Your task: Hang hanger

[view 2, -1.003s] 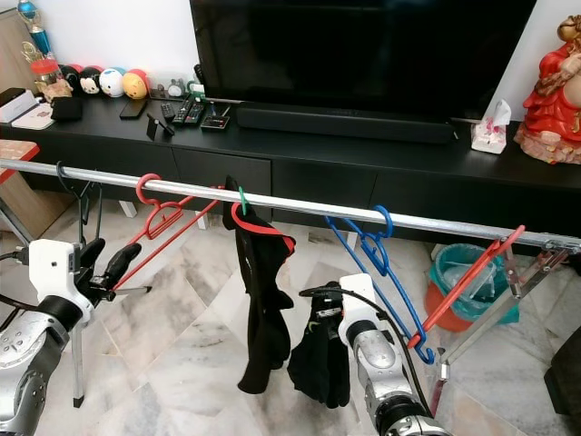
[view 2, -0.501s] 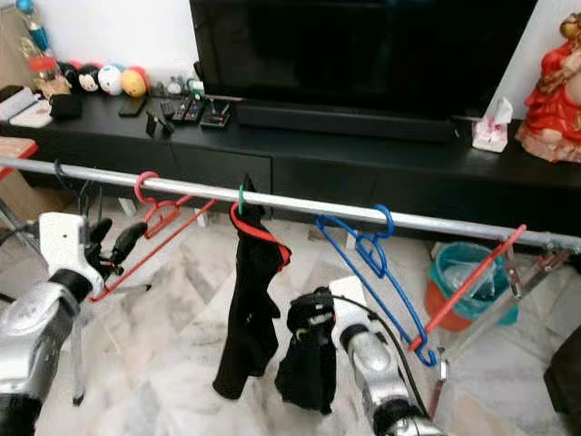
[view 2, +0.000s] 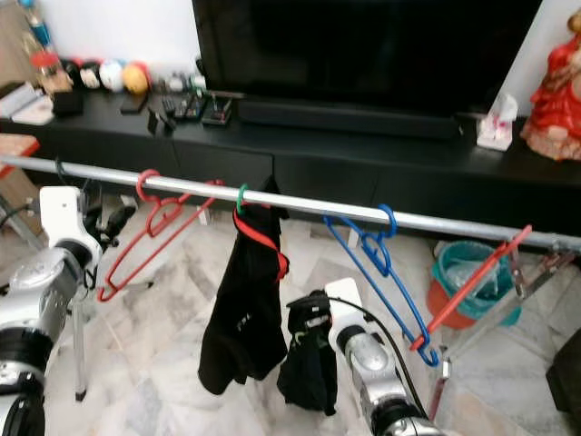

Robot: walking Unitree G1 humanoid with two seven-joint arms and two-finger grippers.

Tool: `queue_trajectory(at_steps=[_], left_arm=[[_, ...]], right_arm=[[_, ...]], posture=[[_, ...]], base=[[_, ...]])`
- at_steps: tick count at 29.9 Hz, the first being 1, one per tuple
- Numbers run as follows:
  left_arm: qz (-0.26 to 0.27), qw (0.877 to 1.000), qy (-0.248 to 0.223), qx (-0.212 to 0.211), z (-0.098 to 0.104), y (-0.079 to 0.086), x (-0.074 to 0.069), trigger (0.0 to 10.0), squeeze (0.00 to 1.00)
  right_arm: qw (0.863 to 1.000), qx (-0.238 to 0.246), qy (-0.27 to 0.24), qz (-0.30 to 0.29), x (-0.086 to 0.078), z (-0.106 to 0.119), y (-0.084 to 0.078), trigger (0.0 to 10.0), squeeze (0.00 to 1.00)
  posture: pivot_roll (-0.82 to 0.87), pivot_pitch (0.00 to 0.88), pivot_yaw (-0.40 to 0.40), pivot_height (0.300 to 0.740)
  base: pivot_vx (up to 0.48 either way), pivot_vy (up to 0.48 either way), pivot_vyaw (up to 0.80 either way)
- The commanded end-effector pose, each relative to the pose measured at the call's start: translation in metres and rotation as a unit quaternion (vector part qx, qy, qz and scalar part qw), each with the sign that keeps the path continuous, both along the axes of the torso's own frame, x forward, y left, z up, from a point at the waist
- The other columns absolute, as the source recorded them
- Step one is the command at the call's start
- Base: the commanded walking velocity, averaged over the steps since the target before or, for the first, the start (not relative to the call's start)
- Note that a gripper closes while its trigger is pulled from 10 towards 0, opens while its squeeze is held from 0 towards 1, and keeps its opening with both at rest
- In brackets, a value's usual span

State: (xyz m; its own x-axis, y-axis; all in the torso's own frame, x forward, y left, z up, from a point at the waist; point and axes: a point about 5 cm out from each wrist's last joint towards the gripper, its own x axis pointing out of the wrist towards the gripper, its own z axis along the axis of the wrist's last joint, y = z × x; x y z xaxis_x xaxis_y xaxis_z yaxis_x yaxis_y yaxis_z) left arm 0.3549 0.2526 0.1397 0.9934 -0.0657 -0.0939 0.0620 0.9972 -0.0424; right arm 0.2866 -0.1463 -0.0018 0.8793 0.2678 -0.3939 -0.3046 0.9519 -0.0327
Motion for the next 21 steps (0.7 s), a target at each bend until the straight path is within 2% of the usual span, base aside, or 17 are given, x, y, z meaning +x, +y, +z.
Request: queue_trajectory(at_steps=[1,3,4,7,13,14,15,17,21], left_arm=[[-0.014,1.000,0.014,0.005,-0.003,-0.002,0.003,10.0,1.00],[-0.019,0.999,0.026,0.004,-0.005,-0.001,0.005,10.0,1.00],[-0.019,0.999,0.031,0.021,-0.005,0.001,0.005,10.0,1.00],[-0.008,0.999,0.035,0.034,-0.007,0.006,0.006,10.0,1.00],[0.003,0.998,0.047,0.034,-0.010,0.010,0.006,10.0,1.00],[0.002,0.998,0.052,0.029,-0.013,0.010,0.006,10.0,0.87],[-0.007,0.999,0.053,0.009,-0.017,0.005,0.006,10.0,0.00],[-0.010,0.998,0.054,0.000,-0.019,0.004,0.006,10.0,0.00],[-0.018,0.997,0.072,0.010,-0.030,-0.006,0.005,10.0,0.00]], right_arm=[[1.000,0.003,-0.011,0.000,0.005,0.006,0.001,10.0,0.00],[1.000,0.003,-0.011,0.001,0.005,0.005,0.001,10.0,0.00],[1.000,0.002,-0.010,0.002,0.005,0.005,0.001,10.0,0.00],[1.000,0.003,-0.010,0.004,0.005,0.006,0.002,10.0,0.00],[1.000,0.003,-0.008,0.006,0.005,0.005,0.002,10.0,0.00],[1.000,0.003,-0.008,0.007,0.005,0.005,0.002,10.0,0.00],[1.000,0.003,-0.007,0.008,0.005,0.005,0.002,10.0,0.00],[1.000,0.003,-0.007,0.008,0.005,0.005,0.003,10.0,0.00],[1.000,-0.002,-0.010,0.010,0.005,0.006,0.003,10.0,0.00]], posture=[[-0.04,0.000,0.016,0.740],[-0.04,0.000,0.016,0.740],[-0.04,0.000,0.016,0.740],[-0.04,0.000,0.014,0.740],[-0.03,0.000,0.010,0.740],[-0.03,0.000,0.009,0.740],[-0.03,0.000,0.010,0.740],[-0.04,0.000,0.011,0.740],[-0.04,0.000,0.012,0.740]], base=[[0.000,0.000,0.00],[0.000,0.000,0.00],[0.000,0.000,0.00],[0.000,0.000,0.00],[0.000,0.000,0.00],[0.000,0.000,0.00],[0.000,0.000,0.00],[0.000,0.000,0.00],[0.000,0.000,0.00]])
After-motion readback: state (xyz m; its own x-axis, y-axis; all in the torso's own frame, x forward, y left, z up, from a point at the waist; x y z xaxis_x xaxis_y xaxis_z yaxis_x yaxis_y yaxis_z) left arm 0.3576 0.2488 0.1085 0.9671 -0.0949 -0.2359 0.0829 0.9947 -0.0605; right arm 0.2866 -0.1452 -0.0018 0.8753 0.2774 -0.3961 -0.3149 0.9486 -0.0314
